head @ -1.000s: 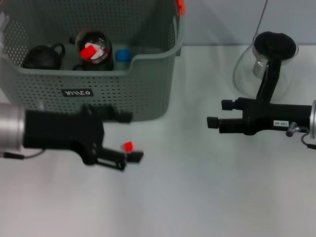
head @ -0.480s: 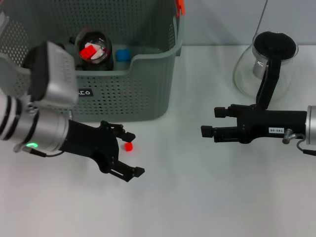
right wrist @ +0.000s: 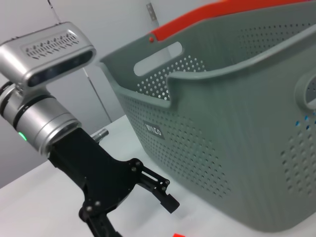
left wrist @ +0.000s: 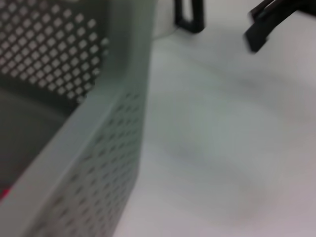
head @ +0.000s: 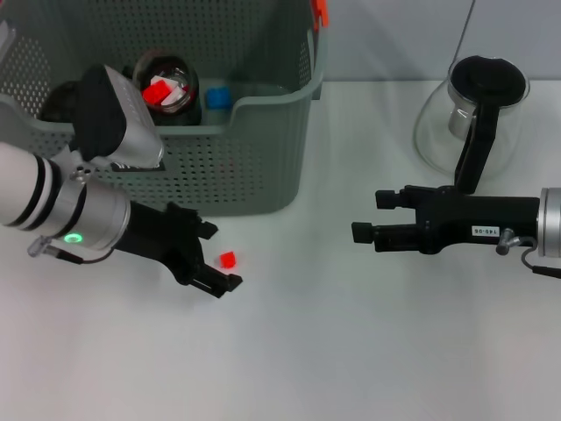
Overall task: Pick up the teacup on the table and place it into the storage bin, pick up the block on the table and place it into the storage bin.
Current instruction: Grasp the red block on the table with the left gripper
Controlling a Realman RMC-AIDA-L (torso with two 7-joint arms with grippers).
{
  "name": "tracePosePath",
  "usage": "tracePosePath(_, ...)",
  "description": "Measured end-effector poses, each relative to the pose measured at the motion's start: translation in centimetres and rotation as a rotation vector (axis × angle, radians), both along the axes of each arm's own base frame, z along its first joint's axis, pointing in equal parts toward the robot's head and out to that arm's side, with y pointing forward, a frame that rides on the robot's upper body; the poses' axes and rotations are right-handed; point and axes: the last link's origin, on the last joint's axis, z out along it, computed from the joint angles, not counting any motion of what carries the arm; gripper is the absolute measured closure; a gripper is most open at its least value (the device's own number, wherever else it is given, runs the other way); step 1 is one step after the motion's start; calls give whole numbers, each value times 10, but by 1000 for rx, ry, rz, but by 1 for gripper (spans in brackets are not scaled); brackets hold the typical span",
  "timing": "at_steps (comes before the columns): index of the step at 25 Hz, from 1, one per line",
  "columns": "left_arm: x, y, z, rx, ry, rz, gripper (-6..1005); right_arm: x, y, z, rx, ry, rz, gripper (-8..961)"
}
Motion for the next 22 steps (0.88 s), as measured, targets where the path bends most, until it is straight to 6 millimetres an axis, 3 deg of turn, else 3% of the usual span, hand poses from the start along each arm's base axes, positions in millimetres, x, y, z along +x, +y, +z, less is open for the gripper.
tracePosePath(22,40,12,-23,-23,210,66,80,1,-1,-2,4,3,-5,41)
